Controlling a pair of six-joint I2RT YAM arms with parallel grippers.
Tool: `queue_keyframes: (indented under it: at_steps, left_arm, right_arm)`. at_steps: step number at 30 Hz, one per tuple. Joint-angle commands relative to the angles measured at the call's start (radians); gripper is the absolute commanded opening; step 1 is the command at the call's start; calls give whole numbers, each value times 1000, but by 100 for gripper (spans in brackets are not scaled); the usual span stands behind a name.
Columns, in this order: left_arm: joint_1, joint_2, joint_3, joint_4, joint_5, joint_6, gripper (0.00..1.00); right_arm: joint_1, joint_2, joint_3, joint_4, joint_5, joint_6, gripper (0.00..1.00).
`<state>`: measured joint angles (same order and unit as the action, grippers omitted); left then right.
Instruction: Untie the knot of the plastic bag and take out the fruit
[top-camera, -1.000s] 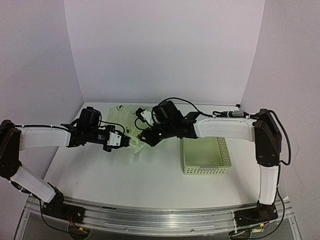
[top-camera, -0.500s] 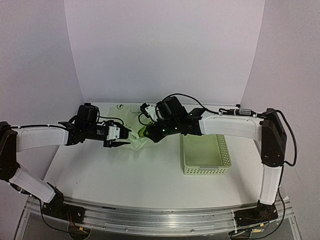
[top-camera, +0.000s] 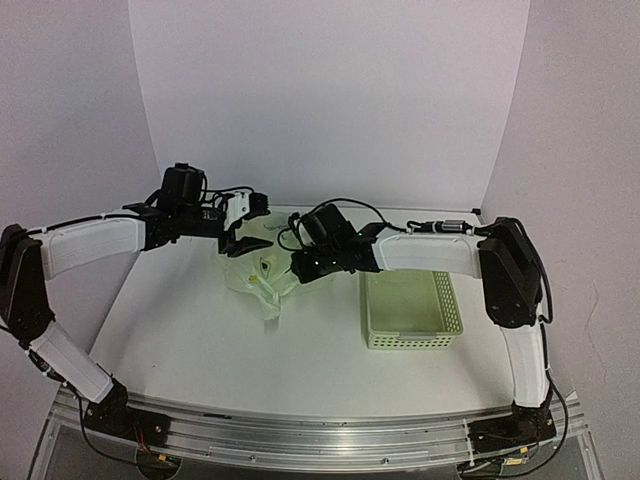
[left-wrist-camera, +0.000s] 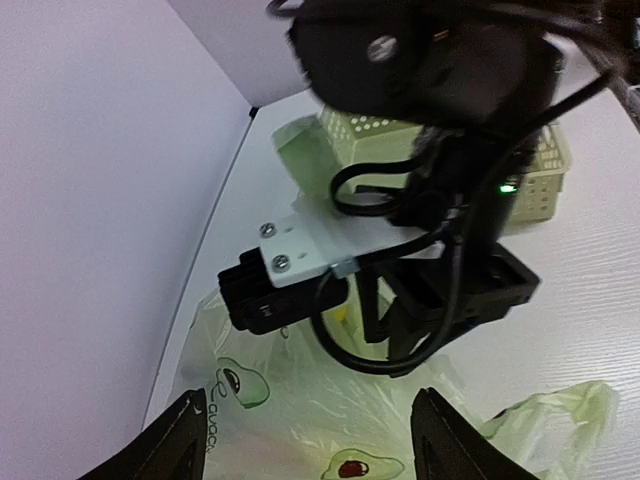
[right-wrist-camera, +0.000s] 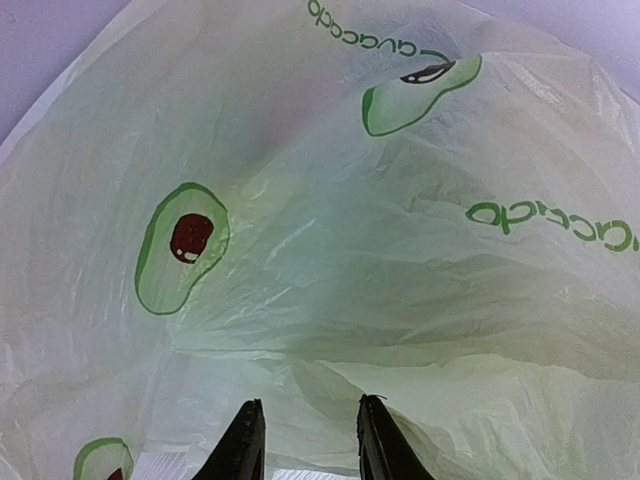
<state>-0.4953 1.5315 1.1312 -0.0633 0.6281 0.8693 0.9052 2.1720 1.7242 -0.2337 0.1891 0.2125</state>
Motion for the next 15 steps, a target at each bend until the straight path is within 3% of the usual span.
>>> queue_keyframes:
  at_steps: [1, 8, 15]
  left_arm:
    - [2, 121, 26, -93, -163, -53, 74]
    - [-11, 163, 0, -133, -189, -78, 86]
    - [-12, 176, -89, -112, -277, 84, 87]
  right_arm:
    - [-2, 10, 33, 3, 41, 101, 30]
    - [-2, 3, 17, 5, 5, 154, 30]
    - [-2, 14, 8, 5, -4, 162, 31]
